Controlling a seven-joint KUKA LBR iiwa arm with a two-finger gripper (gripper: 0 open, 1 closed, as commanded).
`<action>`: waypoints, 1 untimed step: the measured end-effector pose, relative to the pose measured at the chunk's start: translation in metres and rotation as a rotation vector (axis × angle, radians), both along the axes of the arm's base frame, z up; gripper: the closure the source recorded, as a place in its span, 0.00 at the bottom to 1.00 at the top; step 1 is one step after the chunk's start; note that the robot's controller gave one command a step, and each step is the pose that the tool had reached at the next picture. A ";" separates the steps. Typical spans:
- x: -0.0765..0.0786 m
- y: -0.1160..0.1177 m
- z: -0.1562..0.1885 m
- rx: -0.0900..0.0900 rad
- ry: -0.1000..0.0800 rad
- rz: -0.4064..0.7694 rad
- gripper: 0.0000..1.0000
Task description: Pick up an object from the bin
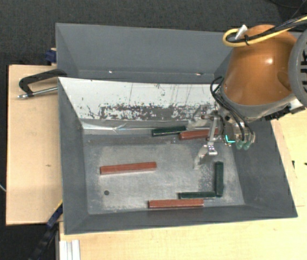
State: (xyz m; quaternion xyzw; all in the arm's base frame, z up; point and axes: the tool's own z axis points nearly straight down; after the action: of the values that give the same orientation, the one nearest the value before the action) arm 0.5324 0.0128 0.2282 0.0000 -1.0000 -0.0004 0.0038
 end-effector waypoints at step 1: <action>0.002 0.000 0.004 0.000 -0.009 0.000 0.00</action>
Offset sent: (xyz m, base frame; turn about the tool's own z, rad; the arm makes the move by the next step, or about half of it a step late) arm 0.0079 0.0868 -0.0805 -0.2831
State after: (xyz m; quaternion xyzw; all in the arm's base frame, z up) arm 0.5339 0.0128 0.2327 -0.0002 -1.0000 -0.0005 -0.0007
